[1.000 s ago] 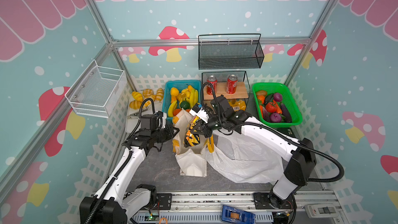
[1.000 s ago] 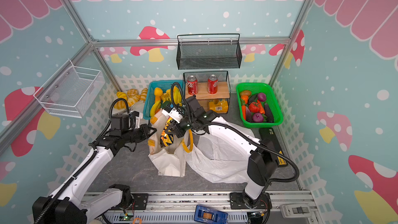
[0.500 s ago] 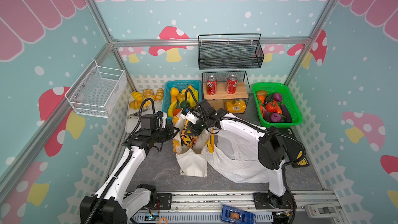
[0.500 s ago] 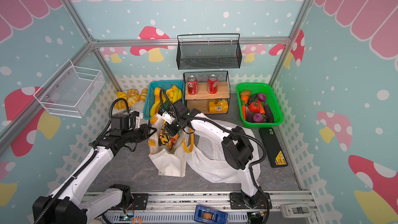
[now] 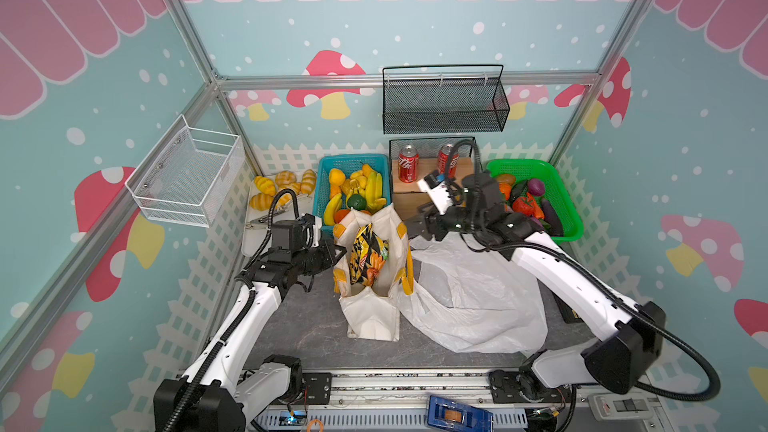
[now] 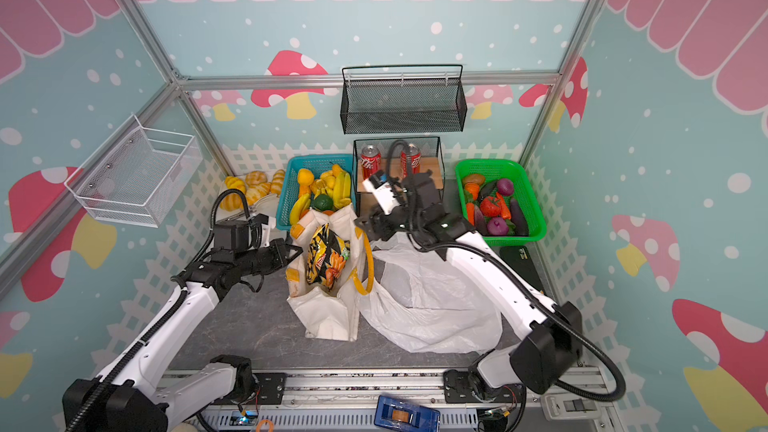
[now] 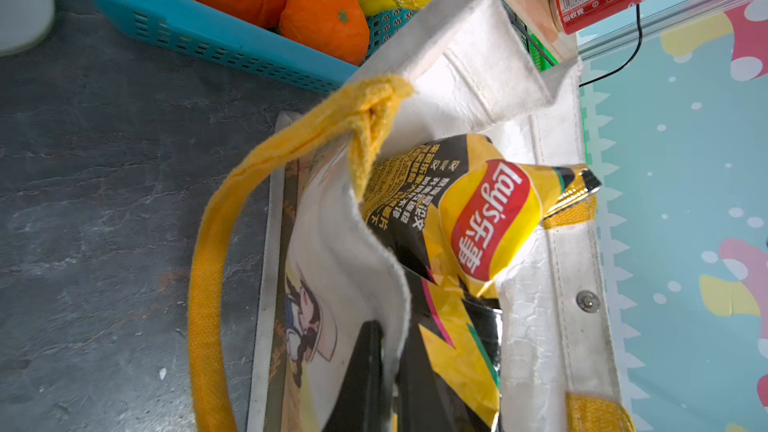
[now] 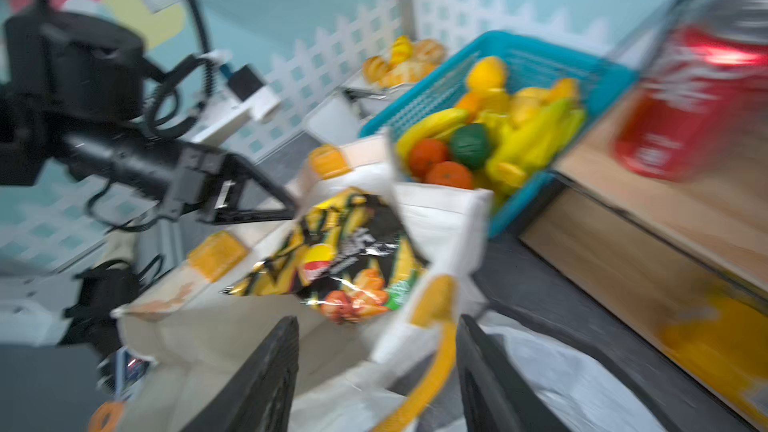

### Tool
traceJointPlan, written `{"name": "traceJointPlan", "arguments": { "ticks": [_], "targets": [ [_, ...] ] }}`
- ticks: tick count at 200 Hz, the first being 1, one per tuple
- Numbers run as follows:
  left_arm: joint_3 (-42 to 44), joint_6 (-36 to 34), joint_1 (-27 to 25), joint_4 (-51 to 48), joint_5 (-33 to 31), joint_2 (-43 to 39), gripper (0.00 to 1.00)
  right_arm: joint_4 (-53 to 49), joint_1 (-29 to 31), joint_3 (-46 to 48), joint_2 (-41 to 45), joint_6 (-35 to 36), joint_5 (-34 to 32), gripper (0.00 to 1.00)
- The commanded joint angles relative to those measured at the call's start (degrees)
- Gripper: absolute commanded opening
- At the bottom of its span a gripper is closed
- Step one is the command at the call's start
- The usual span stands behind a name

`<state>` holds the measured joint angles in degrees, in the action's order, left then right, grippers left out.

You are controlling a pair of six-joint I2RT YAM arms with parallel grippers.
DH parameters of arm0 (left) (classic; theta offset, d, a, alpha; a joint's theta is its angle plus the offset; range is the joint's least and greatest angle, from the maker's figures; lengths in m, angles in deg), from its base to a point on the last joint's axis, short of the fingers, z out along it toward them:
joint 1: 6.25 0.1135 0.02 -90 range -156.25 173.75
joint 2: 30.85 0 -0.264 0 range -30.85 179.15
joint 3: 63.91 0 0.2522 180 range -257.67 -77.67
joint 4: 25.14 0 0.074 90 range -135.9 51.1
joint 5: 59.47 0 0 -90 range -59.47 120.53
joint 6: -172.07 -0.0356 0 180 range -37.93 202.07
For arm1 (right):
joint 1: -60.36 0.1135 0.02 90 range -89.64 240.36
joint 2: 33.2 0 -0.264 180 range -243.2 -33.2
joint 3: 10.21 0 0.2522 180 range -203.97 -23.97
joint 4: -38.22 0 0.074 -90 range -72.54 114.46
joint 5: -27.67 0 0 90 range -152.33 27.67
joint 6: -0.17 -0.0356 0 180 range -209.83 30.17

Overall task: Place the mixed food into the grocery bags and tie them
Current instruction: 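Reach the right gripper under the shelf and pull out the yellow mango candy bag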

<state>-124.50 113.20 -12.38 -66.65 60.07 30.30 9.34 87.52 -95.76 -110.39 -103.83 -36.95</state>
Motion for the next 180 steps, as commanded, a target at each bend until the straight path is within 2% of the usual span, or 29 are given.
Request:
{"name": "traceJointPlan", "arguments": {
  "ticks": [1, 32, 60, 90, 131, 180],
  "targets": [
    [0.09, 0.32, -0.24, 1.38, -0.46, -0.94, 0.0, 15.03, -6.31, 13.89, 2.25, -12.37, -2.98, 0.67],
    [-0.17, 0.37, -0.21, 1.38, -0.1, -0.82, 0.0, 30.53, -7.82, 24.39, 0.07, -21.48, -17.46, 0.75],
    [-0.1, 0.4, -0.26, 1.38, 0.08, -0.86, 0.0, 38.36, -7.82, 24.76, -8.94, -26.22, -25.22, 0.79],
    [0.03, 0.39, -0.2, 1.46, 0.67, -0.72, 0.0, 43.55, -7.83, 19.93, -20.51, -29.33, -26.72, 0.84],
    [0.07, 0.59, -0.22, 1.65, 0.89, -0.72, 0.0, 46.03, -7.67, 11.73, -33.28, -32.25, -28.48, 0.85],
    [0.07, 0.68, -0.28, 1.73, 1.12, -0.47, 0.0, 47.57, -7.67, 8.11, -40.39, -38.99, -29.29, 0.85]
  ]
}}
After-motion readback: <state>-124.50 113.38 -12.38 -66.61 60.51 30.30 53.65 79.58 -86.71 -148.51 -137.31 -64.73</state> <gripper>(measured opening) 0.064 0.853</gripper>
